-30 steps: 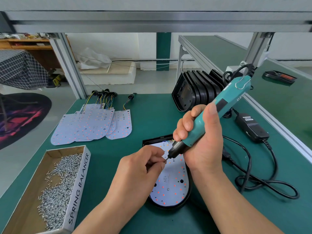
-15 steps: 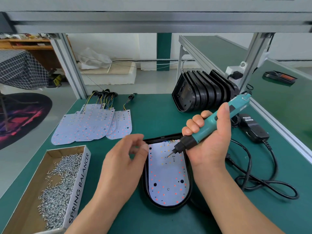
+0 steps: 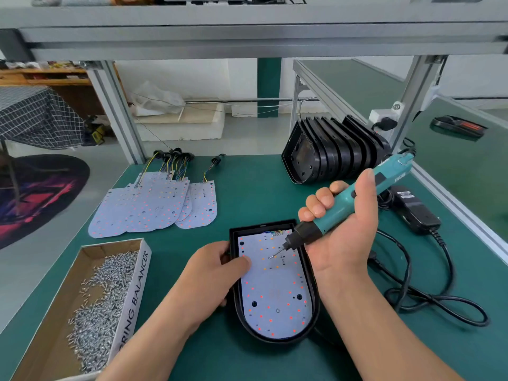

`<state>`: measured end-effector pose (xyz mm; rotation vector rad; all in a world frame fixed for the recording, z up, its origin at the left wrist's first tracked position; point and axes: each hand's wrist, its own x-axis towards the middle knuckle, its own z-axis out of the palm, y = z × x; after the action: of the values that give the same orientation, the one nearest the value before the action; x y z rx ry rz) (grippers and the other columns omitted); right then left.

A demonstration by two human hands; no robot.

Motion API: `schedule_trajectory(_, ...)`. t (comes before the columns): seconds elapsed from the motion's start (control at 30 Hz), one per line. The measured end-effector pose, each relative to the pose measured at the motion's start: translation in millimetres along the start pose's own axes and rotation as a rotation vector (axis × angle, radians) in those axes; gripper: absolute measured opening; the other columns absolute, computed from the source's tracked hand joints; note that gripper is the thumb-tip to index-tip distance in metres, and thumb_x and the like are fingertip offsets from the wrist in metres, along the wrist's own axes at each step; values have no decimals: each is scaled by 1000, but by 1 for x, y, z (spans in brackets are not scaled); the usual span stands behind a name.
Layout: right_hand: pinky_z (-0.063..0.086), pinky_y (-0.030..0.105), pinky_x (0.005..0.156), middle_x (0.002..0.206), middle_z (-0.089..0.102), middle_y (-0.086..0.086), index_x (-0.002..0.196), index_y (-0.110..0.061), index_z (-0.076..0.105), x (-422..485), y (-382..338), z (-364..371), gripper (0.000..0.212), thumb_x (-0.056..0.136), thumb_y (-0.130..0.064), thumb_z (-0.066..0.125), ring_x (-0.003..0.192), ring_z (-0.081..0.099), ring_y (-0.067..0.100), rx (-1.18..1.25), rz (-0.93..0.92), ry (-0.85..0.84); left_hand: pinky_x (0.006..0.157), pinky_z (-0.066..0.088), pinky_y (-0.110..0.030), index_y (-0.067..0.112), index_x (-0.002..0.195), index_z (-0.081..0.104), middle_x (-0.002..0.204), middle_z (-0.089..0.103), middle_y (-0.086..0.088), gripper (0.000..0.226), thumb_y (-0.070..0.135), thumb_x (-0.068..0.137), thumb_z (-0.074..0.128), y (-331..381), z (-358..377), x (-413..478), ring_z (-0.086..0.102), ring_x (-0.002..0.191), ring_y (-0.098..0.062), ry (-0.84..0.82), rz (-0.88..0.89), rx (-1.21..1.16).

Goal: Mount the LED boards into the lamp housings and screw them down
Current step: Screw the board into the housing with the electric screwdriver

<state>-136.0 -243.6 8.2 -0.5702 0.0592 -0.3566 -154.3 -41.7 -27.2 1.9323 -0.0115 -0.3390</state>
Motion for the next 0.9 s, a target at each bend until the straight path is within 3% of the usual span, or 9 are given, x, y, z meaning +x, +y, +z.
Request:
schedule_trajectory(0.2, 40, 26, 54, 70, 42, -3, 83, -21, 52, 1, -5, 1, 42, 97, -60, 62, 56, 43, 14, -30, -45, -23, 51, 50, -31, 30, 109, 65, 91, 78, -3, 31, 40, 80, 64, 1, 1, -5, 61, 62, -18, -74, 15, 9)
schedule_trajectory(0.3, 40, 27, 54, 69, 43, -3, 83, -21, 53, 1, -11, 2, 41, 99, -59, 60, 56, 44, 14, -52, -84, -51, 57, 59, -44, 30, 113, 67, 96, 79, -5, 34, 35, 79, 63, 1, 4, -7, 71, 72, -26, -95, 35, -23)
schedule_trajectory(0.37, 41, 27, 54, 69, 44, -2, 83, -21, 54, 0, -12, 3, 40, 100, -57, 59, 56, 44, 15, -69, -107, -70, 73, 65, -58, 29, 115, 68, 102, 80, -5, 36, 33, 79, 64, 0, 8, -8, 78, 88, -34, -112, 33, -48)
schedule_trajectory(0.47, 42, 28, 54, 68, 45, -2, 83, -21, 54, -4, -9, 7, 36, 99, -53, 61, 55, 44, 16, -104, -116, -98, 84, 60, -67, 32, 118, 67, 107, 80, -9, 40, 30, 78, 66, -1, 14, -10, 77, 98, -40, -132, 31, -74)
schedule_trajectory(0.73, 41, 29, 52, 64, 43, 1, 72, -23, 55, -12, 4, 13, 31, 88, -46, 68, 50, 43, 18, -236, -146, -179, 97, 57, -66, 41, 116, 69, 111, 80, -4, 41, 25, 79, 63, -3, 22, -7, 75, 105, -39, -156, 51, -110)
schedule_trajectory(0.9, 42, 29, 52, 65, 42, 4, 81, -17, 48, -13, 7, 13, 36, 88, -44, 70, 50, 43, 20, -264, -163, -183, 96, 56, -67, 42, 112, 70, 110, 79, -10, 40, 24, 78, 63, -2, 24, -6, 73, 106, -42, -137, 58, -110)
